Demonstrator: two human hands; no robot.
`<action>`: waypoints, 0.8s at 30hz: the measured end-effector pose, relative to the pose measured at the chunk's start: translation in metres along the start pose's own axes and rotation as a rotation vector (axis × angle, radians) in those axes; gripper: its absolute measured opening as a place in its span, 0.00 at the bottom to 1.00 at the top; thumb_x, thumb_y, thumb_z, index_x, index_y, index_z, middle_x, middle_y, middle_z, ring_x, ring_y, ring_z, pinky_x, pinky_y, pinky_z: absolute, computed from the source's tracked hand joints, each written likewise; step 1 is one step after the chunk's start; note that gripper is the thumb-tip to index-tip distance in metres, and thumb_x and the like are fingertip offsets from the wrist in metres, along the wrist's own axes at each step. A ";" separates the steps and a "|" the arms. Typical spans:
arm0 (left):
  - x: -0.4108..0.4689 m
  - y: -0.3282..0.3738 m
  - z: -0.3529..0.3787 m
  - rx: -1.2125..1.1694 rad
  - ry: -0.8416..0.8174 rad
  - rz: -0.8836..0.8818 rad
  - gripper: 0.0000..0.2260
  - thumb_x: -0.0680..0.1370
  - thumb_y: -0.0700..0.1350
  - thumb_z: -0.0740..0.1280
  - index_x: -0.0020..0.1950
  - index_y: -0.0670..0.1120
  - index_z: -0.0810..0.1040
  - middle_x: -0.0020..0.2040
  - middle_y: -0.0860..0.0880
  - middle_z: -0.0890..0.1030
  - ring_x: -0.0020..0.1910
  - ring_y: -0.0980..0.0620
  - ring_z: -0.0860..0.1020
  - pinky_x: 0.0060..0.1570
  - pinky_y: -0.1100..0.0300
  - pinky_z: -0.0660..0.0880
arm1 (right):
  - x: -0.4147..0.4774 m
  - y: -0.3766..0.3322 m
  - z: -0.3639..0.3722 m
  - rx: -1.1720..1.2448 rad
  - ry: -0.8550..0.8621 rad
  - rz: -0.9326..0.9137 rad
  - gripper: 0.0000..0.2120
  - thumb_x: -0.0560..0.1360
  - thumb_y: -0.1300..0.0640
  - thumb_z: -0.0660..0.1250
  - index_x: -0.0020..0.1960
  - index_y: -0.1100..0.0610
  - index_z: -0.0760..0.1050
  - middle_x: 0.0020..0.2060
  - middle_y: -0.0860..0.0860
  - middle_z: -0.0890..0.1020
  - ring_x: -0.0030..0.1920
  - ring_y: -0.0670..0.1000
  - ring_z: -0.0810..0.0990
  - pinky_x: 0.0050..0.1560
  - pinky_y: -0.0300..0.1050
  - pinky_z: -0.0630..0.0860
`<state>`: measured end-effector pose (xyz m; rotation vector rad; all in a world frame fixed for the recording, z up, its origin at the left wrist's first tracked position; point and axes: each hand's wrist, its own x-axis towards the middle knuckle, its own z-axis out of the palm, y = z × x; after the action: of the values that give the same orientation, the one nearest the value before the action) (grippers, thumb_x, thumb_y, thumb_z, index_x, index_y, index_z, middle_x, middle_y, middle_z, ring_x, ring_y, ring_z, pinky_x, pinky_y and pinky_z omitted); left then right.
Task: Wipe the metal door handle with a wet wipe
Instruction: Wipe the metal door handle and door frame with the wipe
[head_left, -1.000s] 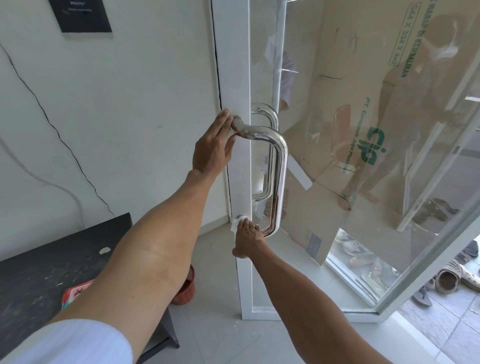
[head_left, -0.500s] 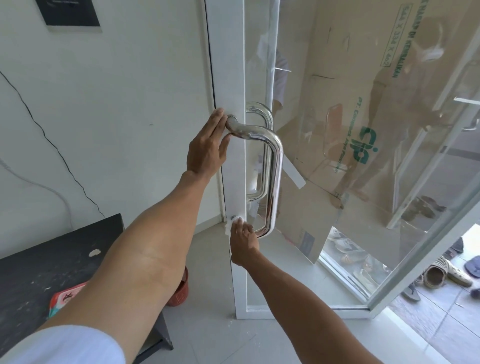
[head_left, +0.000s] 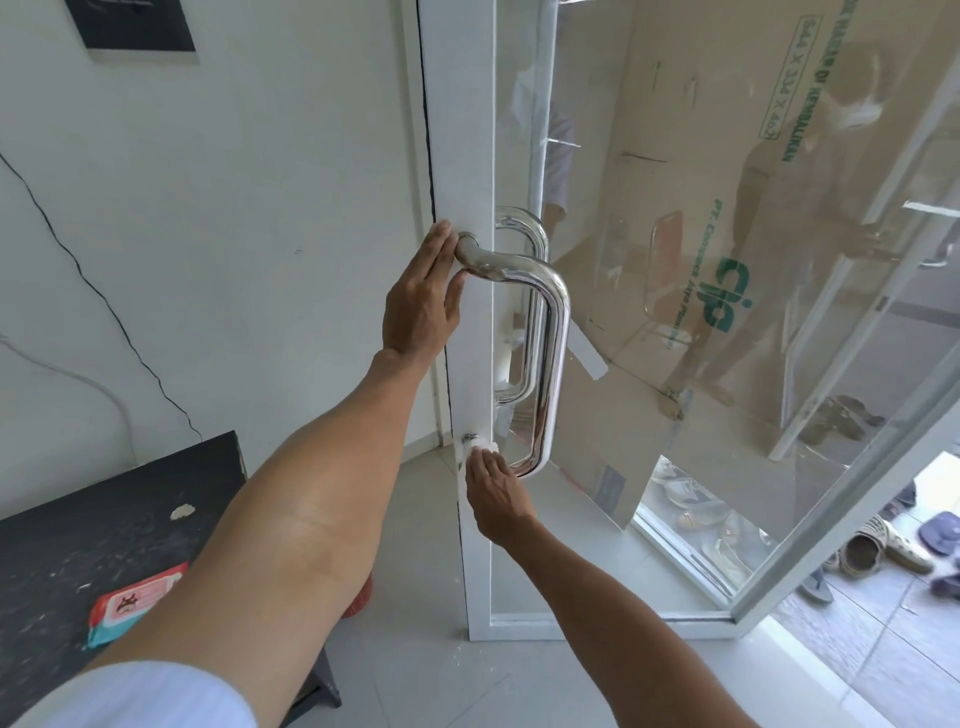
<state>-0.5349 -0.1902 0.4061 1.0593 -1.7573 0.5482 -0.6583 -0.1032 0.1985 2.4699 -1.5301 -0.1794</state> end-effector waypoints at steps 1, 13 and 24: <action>-0.001 0.000 0.000 -0.003 0.007 0.003 0.18 0.81 0.44 0.63 0.68 0.38 0.74 0.71 0.43 0.73 0.67 0.47 0.75 0.58 0.56 0.77 | -0.002 0.000 0.003 -0.025 0.018 -0.021 0.30 0.77 0.60 0.62 0.74 0.71 0.57 0.73 0.68 0.58 0.73 0.66 0.59 0.76 0.56 0.54; -0.002 -0.007 0.000 0.053 0.083 0.108 0.17 0.81 0.44 0.62 0.67 0.38 0.75 0.68 0.42 0.75 0.68 0.46 0.74 0.63 0.56 0.72 | 0.028 -0.027 0.002 0.099 -0.050 0.135 0.31 0.79 0.63 0.60 0.75 0.72 0.51 0.76 0.67 0.49 0.77 0.63 0.47 0.77 0.54 0.50; -0.003 -0.007 0.003 0.062 0.103 0.112 0.16 0.81 0.43 0.63 0.66 0.37 0.76 0.68 0.42 0.75 0.68 0.46 0.74 0.63 0.55 0.71 | 0.022 0.004 -0.018 0.348 -0.101 0.314 0.18 0.73 0.62 0.66 0.62 0.64 0.71 0.55 0.57 0.80 0.56 0.57 0.80 0.54 0.47 0.75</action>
<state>-0.5298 -0.1953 0.4011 0.9616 -1.7256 0.7188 -0.6477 -0.1221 0.2177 2.4482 -2.1252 0.0209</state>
